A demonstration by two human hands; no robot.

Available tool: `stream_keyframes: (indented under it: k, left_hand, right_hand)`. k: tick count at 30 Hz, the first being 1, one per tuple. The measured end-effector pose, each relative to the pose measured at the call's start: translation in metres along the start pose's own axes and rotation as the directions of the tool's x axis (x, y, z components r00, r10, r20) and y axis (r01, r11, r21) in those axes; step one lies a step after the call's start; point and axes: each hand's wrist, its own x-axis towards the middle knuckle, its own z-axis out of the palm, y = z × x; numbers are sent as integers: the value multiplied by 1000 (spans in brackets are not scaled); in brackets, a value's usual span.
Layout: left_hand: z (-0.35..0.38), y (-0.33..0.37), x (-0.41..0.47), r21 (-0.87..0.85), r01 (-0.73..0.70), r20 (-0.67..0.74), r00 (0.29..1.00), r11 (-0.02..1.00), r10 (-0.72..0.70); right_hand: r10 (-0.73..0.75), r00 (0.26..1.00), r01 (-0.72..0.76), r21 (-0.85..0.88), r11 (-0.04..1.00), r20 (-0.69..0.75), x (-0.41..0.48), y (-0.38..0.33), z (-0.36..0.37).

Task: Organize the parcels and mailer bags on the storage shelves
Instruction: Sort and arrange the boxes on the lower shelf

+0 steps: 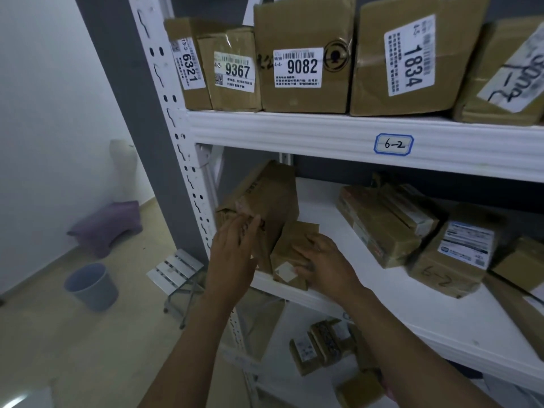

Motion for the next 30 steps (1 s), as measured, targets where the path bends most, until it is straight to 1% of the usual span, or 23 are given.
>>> stream_keyframes:
  k: [4,6,8,10,14,17,20,21,23,24,27,28,30]
  left_hand:
    - [0,8,5,52,-1,-23,1000,999,2]
    - [2,9,9,82,-3,4,1000,997,3]
    - [4,8,11,92,-2,52,999,996,-3]
    - [4,7,13,77,16,70,997,997,-21]
    - [2,13,15,60,20,61,998,998,-23]
    - [2,15,15,64,25,61,998,998,-28]
    - [2,19,16,114,4,59,998,993,-11]
    - [3,22,16,138,-11,51,999,990,4]
    - [5,29,17,167,-48,29,999,985,44]
    - [7,34,18,173,-69,19,998,983,66]
    - [15,54,23,154,-143,21,990,978,142]
    - [19,62,25,149,-165,28,986,975,162]
    - [26,79,32,135,-202,61,979,970,195]
  right_hand:
    - [8,1000,-8,-58,998,2,1,0,-2]
    - [35,999,-36,-79,996,-11,1,2,-2]
    - [68,997,-69,-53,996,-19,-1,4,-1]
    - [76,997,-76,-19,997,-9,0,5,1]
    - [64,998,-65,-9,998,-11,7,2,7]
    - [91,996,-90,53,995,-9,9,1,8]
    - [61,997,-65,71,995,47,5,5,1]
    - [35,997,-39,58,998,65,2,6,-2]
    - [8,997,-4,-53,999,78,-5,14,-11]
    - [23,997,-16,-95,995,71,-9,18,-18]
    - [135,991,-136,-187,973,-20,-20,43,-41]
    - [187,982,-188,-227,955,-28,-23,55,-49]
    - [287,954,-300,-282,911,-90,-28,80,-62]
